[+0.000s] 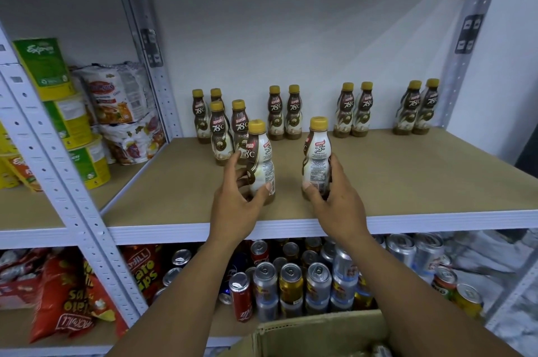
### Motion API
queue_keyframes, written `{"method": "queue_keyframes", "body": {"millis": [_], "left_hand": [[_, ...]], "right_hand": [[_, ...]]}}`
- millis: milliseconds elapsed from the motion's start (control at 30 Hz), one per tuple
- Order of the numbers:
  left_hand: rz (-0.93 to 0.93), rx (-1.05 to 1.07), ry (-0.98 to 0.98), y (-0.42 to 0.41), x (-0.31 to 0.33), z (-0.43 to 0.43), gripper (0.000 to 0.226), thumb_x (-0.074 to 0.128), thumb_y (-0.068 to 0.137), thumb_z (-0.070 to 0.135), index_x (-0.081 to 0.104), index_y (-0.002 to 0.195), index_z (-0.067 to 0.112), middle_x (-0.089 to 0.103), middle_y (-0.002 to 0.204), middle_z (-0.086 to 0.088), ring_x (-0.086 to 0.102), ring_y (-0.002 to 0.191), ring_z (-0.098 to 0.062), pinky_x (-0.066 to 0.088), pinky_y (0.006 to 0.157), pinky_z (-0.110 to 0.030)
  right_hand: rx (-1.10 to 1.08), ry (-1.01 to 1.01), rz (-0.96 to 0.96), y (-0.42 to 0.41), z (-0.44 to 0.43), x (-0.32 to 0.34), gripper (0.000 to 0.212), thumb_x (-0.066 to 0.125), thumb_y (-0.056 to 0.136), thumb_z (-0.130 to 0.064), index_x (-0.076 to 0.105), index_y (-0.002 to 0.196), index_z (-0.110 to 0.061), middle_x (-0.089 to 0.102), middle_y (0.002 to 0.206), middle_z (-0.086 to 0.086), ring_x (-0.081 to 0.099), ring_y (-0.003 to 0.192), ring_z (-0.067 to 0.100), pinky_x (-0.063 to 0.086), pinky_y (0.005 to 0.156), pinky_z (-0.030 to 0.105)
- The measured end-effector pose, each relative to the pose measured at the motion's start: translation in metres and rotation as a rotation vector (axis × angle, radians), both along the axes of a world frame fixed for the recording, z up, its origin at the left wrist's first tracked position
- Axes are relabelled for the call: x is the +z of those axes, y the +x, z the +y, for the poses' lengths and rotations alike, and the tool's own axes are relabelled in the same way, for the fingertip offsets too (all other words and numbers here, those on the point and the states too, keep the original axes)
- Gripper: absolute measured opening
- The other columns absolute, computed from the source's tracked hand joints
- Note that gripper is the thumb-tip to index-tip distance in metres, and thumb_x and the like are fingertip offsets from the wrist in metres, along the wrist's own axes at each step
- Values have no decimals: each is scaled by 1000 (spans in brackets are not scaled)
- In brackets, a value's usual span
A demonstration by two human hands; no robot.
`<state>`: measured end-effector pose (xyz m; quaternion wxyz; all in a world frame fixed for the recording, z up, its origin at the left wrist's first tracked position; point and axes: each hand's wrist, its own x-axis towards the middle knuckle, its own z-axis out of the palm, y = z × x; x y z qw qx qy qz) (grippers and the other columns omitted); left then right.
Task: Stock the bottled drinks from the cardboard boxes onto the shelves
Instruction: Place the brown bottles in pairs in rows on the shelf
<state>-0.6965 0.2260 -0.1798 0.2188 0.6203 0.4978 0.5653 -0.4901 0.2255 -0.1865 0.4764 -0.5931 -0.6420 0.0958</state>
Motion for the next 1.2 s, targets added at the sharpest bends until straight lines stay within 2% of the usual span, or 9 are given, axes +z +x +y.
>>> {"method": "queue_keyframes", "body": {"millis": [133, 333, 433, 533, 633, 733, 833, 967, 1200], "left_hand": [[-6, 5, -2, 0, 1, 0, 87, 83, 85, 31, 30, 154, 40, 63, 134, 11, 60, 107, 14, 48, 83, -5], [-14, 9, -3, 0, 1, 0, 91, 84, 84, 29, 29, 155, 41, 62, 128, 17, 61, 103, 15, 50, 81, -7], [-13, -1, -1, 0, 1, 0, 92, 84, 84, 28, 27, 156, 40, 58, 122, 26, 61, 102, 16, 50, 79, -7], [-9, -11, 1, -1, 2, 1, 90, 81, 86, 26, 25, 155, 41, 58, 125, 24, 62, 102, 13, 51, 82, -11], [-21, -24, 2, -1, 2, 0, 87, 79, 88, 20, 26, 153, 43, 60, 125, 22, 60, 106, 15, 48, 82, -7], [-43, -26, 3, -1, 2, 0, 84, 79, 89, 18, 28, 149, 49, 64, 122, 23, 60, 111, 13, 47, 87, -7], [-57, -19, 2, -2, 3, 0, 84, 79, 89, 17, 29, 149, 48, 66, 121, 17, 61, 107, 14, 48, 85, -6], [-40, -12, 10, -1, 4, -1, 85, 79, 88, 17, 28, 151, 43, 63, 116, 19, 59, 100, 20, 46, 79, -2], [-20, 7, 2, 0, 4, -1, 88, 81, 87, 24, 25, 151, 48, 63, 124, 14, 58, 101, 20, 45, 77, -1]], "right_hand": [[-59, 26, 70, -2, 0, 2, 89, 75, 81, -59, 27, 153, -37, 48, 138, -4, 57, 117, 18, 55, 90, 45], [-34, 31, 96, -1, 0, 1, 86, 76, 85, -49, 24, 153, -38, 56, 131, -7, 60, 111, 17, 55, 89, 44], [13, 20, 121, 1, -3, 2, 83, 76, 88, -43, 23, 152, -40, 59, 126, -12, 62, 104, 11, 54, 84, 36], [34, -12, 155, 3, -5, 4, 89, 75, 88, -38, 18, 156, -37, 61, 130, -8, 60, 93, 7, 52, 83, 32], [28, 5, 165, 2, -8, 5, 97, 78, 83, -51, 15, 156, -37, 57, 137, -11, 62, 111, 11, 53, 94, 38], [-4, 19, 158, 1, -6, 5, 102, 77, 78, -61, 17, 156, -36, 50, 148, -4, 57, 124, 16, 52, 101, 43], [-11, 35, 155, 1, -4, 3, 94, 77, 80, -58, 21, 153, -41, 54, 139, -5, 60, 117, 16, 55, 95, 47], [-9, 36, 154, 1, -3, 3, 86, 77, 83, -54, 24, 151, -45, 57, 128, -8, 63, 109, 16, 57, 91, 46], [35, 20, 176, 3, -6, 5, 89, 79, 86, -42, 21, 154, -40, 62, 133, -4, 65, 109, 14, 56, 94, 41]]}}
